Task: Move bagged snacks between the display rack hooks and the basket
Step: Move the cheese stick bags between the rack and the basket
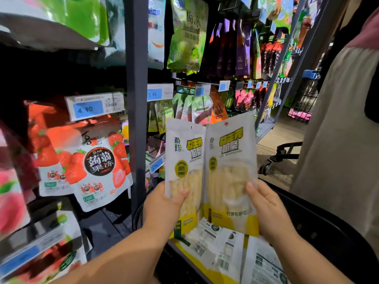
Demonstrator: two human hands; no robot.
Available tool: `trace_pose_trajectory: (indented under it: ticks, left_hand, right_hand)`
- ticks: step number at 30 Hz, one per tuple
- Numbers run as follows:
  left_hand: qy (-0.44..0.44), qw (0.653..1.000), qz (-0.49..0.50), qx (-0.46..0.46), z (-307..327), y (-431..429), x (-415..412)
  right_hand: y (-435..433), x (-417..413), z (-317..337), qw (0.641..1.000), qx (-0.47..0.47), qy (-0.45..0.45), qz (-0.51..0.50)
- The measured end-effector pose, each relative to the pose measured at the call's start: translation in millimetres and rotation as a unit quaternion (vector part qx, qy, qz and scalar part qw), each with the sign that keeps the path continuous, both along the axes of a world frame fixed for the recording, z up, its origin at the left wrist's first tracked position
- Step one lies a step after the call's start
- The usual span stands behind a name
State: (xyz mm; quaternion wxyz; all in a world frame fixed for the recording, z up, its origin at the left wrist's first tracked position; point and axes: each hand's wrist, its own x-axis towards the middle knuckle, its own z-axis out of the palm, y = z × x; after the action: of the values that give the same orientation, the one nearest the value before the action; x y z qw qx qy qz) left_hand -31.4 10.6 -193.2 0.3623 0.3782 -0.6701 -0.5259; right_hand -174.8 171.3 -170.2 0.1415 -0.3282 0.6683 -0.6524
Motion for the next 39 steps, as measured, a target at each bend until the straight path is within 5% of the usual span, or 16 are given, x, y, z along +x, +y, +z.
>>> trace_pose_trajectory:
  ticks: [4,9,16,21,28,34,39]
  left_hand:
    - [0.039,0.999,-0.01,0.035,1,-8,5]
    - [0.104,0.987,-0.074,0.096,10,-13,23]
    - [0.085,0.992,-0.079,0.051,26,-36,80]
    - [0.072,0.997,-0.006,0.013,40,-52,152]
    - [-0.051,0.983,0.157,-0.078,44,-41,262]
    - [-0.077,0.965,0.242,-0.065,47,-19,349]
    - [-0.112,0.951,0.284,-0.043,64,10,423]
  right_hand:
    - [11,-6,12,0.99,-0.08,-0.099,0.052]
    - [3,11,22,0.982,-0.071,-0.15,0.092]
    - [-33,34,33,0.985,-0.004,-0.082,0.155]
    - [-80,76,39,0.97,0.021,0.021,0.242]
    - [-135,161,23,0.916,0.046,0.008,0.398]
    - [-157,239,18,0.903,0.035,0.014,0.428]
    - [-171,311,23,0.857,0.049,-0.021,0.512]
